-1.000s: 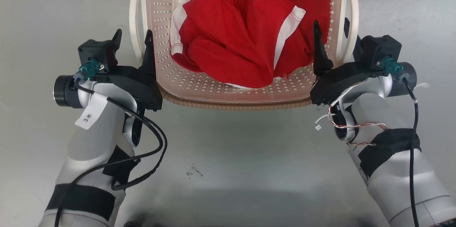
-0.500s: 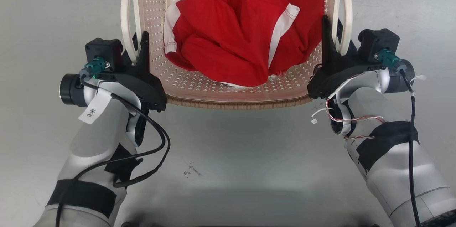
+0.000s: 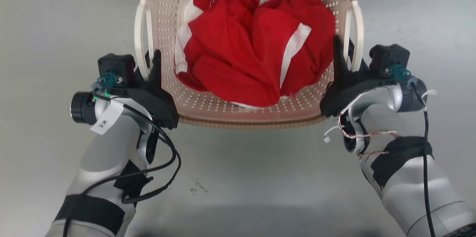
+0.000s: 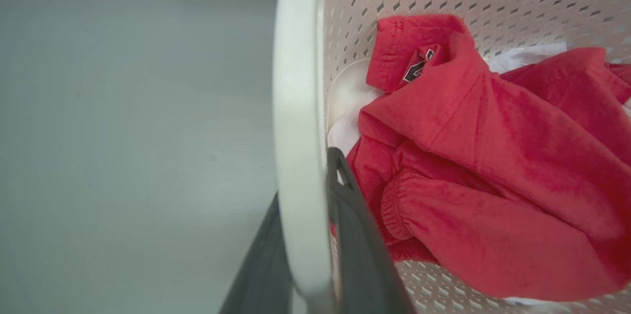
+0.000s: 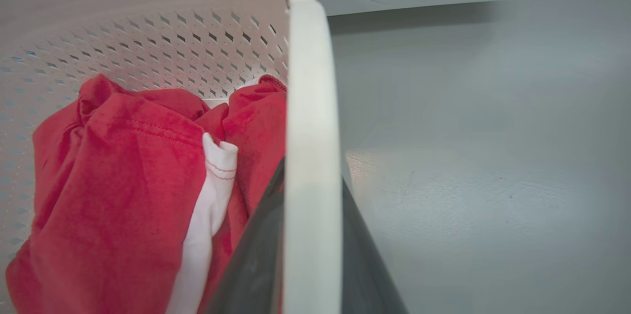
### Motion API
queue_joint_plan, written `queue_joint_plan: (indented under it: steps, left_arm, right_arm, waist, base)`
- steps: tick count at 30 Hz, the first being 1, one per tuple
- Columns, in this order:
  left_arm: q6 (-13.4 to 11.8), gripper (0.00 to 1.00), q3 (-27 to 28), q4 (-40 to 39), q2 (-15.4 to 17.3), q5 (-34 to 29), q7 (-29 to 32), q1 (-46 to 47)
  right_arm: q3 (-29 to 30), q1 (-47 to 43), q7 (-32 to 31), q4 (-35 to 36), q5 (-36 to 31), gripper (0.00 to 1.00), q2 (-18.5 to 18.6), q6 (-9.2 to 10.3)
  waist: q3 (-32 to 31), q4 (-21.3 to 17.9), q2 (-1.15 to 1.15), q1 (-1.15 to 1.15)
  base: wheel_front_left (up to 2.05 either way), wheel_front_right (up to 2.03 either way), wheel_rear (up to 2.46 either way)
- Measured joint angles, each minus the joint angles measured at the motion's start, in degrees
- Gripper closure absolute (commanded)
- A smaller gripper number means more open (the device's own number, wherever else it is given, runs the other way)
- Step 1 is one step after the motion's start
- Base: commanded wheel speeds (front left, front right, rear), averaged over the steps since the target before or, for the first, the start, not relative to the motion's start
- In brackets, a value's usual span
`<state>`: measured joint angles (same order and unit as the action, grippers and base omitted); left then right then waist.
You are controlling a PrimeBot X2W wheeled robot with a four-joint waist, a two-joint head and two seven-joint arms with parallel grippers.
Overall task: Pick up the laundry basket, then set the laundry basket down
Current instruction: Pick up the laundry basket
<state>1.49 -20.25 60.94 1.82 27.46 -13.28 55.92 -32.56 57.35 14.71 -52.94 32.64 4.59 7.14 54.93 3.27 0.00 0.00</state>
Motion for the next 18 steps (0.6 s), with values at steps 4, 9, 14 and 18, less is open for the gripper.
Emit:
queue_joint_plan:
  steps: [4,9,14,18]
  left_arm:
    - [-0.4,1.0,-1.0,0.8,0.0,1.0,0.0,-1.3]
    - [-1.0,1.0,-2.9,1.9,-0.2,2.8,-0.2,-4.1]
    - [-1.0,1.0,-4.4,2.8,-0.1,4.5,-0.3,-6.5]
    - [-1.1,1.0,-5.0,3.3,-0.2,4.9,-0.5,-7.6]
  right_arm:
    - [-1.4,-1.6,0.0,-1.1,1.4,1.0,-0.1,0.01]
    - [-4.6,-3.7,0.0,-2.5,3.4,1.0,-0.1,0.29]
    - [-7.0,-5.7,0.0,-3.1,5.3,1.0,-0.2,0.42]
    - [-8.1,-6.9,0.0,-3.6,6.8,1.0,-0.2,0.42]
  waist:
    - [-1.9,-0.1,0.0,0.0]
    - [-5.6,-0.4,0.0,0.0]
    - [-9.4,-0.6,0.0,-0.01]
    - [-11.8,-0.8,0.0,-0.01]
  base:
    - [0.0,0.0,0.0]
    - [0.0,0.0,0.0]
    - [0.0,0.0,0.0]
    - [0.0,0.0,0.0]
